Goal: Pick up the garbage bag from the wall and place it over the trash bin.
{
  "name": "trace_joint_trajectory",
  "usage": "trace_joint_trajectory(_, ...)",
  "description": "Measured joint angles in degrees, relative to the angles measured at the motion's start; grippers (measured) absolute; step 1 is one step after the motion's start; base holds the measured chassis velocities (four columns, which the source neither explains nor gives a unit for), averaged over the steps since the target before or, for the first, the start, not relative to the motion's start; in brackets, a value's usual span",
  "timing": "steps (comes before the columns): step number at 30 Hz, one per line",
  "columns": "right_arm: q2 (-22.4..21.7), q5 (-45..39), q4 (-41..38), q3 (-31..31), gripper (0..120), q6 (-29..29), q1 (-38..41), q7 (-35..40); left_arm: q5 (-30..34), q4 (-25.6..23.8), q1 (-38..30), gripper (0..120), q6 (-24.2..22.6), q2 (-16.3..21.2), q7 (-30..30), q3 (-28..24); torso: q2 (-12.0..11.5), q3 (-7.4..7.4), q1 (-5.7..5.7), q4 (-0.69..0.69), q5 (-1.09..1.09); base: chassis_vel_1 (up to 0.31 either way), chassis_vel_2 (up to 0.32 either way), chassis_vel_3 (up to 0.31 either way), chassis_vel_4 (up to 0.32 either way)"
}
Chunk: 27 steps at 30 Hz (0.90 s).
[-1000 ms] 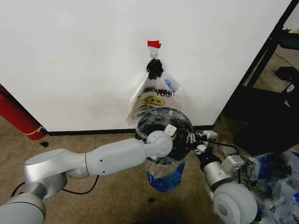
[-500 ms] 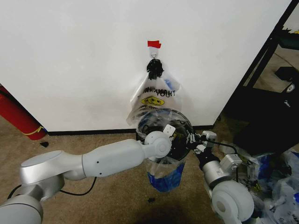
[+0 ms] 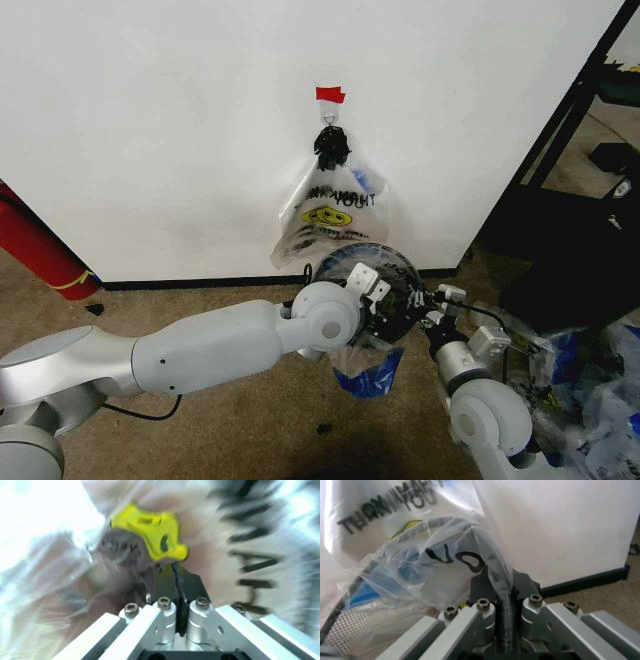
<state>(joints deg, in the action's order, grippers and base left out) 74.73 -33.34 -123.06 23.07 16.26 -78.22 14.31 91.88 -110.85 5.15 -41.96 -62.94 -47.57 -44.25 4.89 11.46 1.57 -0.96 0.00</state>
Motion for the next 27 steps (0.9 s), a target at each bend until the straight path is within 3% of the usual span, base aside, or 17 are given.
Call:
trace_joint_trajectory(5,0.2,0.52,0.98,0.28,1,-0.55,0.12,0.13,-4.27,-2.61,-0.6,0,2.55,1.26,-0.33,1.1,0.0,0.0,0.0,0.02,0.0,0.0,0.0,0.0,0.0)
trace_joint_trajectory(14,0.43,1.38,1.07,0.03,1,-0.8,0.26,0.05,-6.25,-0.85,-0.96,0,4.93,-0.83,-1.72,3.92,0.01,0.0,0.0,0.01,0.01,0.0,0.0,0.0,0.0)
trace_joint_trajectory(27,0.04,1.86,-0.81,-0.02,1,-0.92,-0.74,-0.42,-13.04,9.78,-0.83,0,6.39,-6.03,-1.92,-1.11,0.01,0.0,0.0,0.01,0.01,0.0,0.0,0.0,0.0)
